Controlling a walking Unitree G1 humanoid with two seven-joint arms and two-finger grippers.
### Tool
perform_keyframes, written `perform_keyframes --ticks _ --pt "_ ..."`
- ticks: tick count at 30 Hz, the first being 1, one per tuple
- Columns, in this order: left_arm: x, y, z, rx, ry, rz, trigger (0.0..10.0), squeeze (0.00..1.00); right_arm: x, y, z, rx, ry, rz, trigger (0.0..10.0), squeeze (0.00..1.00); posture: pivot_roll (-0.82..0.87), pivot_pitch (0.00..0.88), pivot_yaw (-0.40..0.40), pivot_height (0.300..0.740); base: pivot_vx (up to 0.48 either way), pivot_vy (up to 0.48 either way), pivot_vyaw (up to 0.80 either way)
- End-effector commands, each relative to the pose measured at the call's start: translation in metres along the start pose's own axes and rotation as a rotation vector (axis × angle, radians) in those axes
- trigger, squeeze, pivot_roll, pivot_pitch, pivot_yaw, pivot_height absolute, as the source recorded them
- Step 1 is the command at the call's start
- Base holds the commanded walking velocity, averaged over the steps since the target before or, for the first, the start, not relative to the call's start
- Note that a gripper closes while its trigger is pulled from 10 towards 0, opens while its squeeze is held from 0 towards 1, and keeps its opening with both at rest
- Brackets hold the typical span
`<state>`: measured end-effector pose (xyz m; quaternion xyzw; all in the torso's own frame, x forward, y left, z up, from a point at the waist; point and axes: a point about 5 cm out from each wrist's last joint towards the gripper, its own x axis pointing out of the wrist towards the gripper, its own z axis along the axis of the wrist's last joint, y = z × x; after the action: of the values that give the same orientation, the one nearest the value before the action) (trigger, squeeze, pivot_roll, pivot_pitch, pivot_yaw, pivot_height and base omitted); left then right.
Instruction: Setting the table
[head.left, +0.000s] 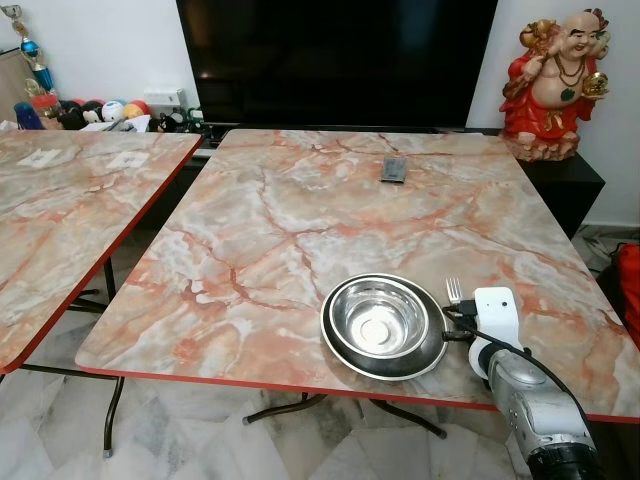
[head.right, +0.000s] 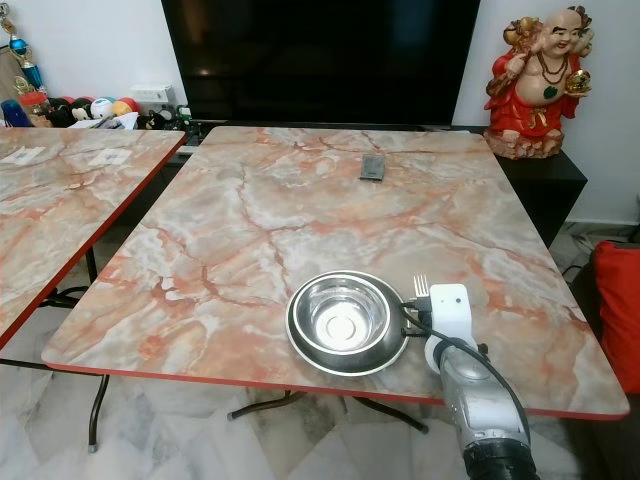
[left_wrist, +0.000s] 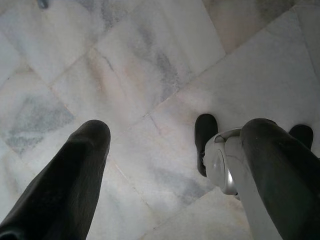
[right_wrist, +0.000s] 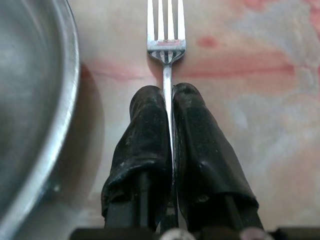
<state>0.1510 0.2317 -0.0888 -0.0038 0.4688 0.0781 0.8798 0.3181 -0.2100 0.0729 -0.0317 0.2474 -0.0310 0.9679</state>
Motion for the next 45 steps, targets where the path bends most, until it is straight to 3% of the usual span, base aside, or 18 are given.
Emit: perform_keyframes --ticks 1,9,26,27,28,36,45 --pt "-0.001 0.001 -0.003 0.009 0.021 -0.001 10.0 0.0 0.0 0.001 0.001 0.029 -0.003 -0.01 10.0 0.0 -0.01 0.0 0.04 0.74 0.0 0.0 0.0" --pt "-0.001 0.001 -0.003 0.007 0.019 0.0 10.0 0.0 0.007 0.003 0.005 0.133 -0.033 -0.048 10.0 0.0 0.0 0.0 0.038 0.74 0.0 0.0 0.0" --pt "-0.001 0.002 -0.004 0.008 0.022 0.003 10.0 0.0 0.016 0.008 0.008 0.143 -0.029 -0.049 10.0 0.0 0.0 0.0 0.04 0.74 0.0 0.0 0.0" --pt "-0.001 0.002 -0.004 0.008 0.022 0.003 10.0 0.0 0.016 0.008 0.008 0.145 -0.03 -0.049 10.0 0.25 0.01 0.0 0.041 0.74 0.0 0.0 0.0" --pt "-0.001 0.002 -0.004 0.009 0.022 0.003 10.0 0.0 0.017 0.009 0.008 0.147 -0.031 -0.048 10.0 0.34 0.0 0.0 0.041 0.74 0.0 0.0 0.0" --pt "-0.001 0.002 -0.004 0.011 0.022 0.004 10.0 0.0 0.018 0.012 0.008 0.147 -0.034 -0.045 10.0 0.27 0.0 0.0 0.043 0.74 0.0 0.0 0.0" --pt "-0.001 0.003 -0.004 0.012 0.022 0.004 10.0 0.0 0.018 0.011 0.008 0.145 -0.036 -0.047 10.0 0.31 0.0 0.0 0.044 0.74 0.0 0.0 0.0"
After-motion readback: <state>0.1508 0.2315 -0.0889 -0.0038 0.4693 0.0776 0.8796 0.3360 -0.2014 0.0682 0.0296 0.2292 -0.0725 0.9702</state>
